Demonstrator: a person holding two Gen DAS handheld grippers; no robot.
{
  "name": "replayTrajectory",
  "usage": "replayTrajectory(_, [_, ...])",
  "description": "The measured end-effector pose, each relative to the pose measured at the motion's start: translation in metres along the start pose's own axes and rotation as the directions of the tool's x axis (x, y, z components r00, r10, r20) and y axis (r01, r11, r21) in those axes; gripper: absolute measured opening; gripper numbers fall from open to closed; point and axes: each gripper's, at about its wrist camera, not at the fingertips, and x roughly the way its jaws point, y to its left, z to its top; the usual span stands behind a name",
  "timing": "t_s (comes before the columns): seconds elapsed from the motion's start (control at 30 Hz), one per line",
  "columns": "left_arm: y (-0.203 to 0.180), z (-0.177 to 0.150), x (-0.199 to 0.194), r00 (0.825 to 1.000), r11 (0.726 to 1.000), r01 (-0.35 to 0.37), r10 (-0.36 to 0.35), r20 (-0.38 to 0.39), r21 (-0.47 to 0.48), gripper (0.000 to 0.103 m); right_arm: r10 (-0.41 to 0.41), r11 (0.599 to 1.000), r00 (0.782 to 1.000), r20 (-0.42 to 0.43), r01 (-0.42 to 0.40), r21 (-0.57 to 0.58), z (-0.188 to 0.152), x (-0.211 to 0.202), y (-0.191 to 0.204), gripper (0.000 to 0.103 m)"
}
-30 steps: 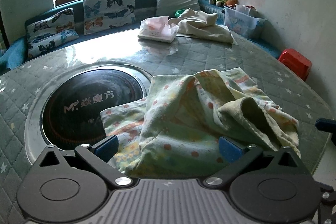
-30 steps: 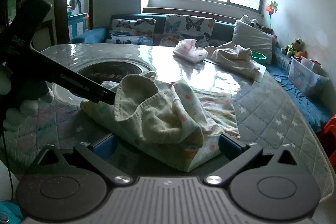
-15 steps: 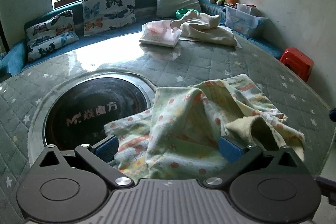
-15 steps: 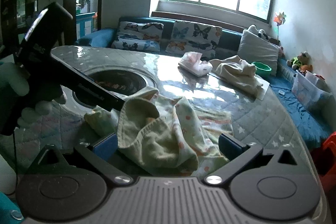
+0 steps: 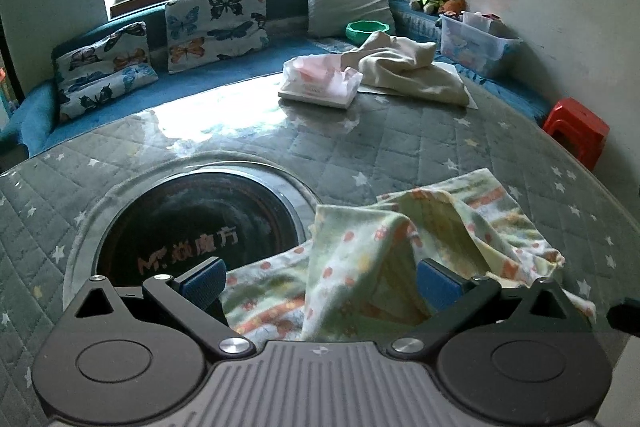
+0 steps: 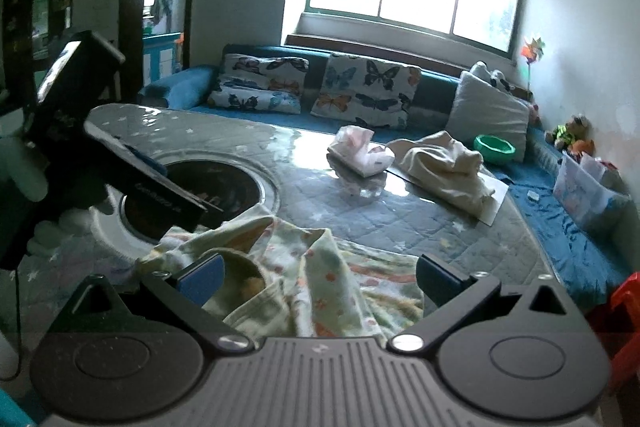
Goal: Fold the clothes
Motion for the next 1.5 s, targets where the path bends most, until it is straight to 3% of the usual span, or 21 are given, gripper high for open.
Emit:
replayTrajectory(0.8, [-0.007,0.046,0.062,0.994,0.998,-0.062,0.059,-0.088,-0.029,0.103,0.020,0.996,0.984,-0.177,-0.003,0.093,0.001,0.104,-0.023,0.103])
replayTrajectory(1.1, [-0.011,0.051,0.085,0.989,0.998,-0.043,0.037,-0.142,-0.040,0.102,0.043,0.993,0.968,-0.249,-0.014,0.116,-0.006,0.126,-0.028,0.103])
replayTrajectory(1.33, [-0.014,0.053,0.088,0.988,0.999,-0.017,0.011,-0.152,-0.039,0.086,0.071,0.989,0.966,-0.248,-0.036,0.145,-0.007,0.126,-0.032,0.084])
replayTrajectory(1.4, [-0.015,0.054,0.089,0.988,0.999,-0.010,0.004,-0.155,-0.039,0.086,0.086,0.988,0.965,-0.249,-0.050,0.147,-0.007,0.125,-0.031,0.080])
replayTrajectory(1.5, [-0.021,0.052,0.089,0.987,0.999,-0.001,-0.005,-0.162,-0.036,0.086,0.103,0.988,0.961,-0.256,-0.070,0.135,-0.008,0.123,-0.027,0.066])
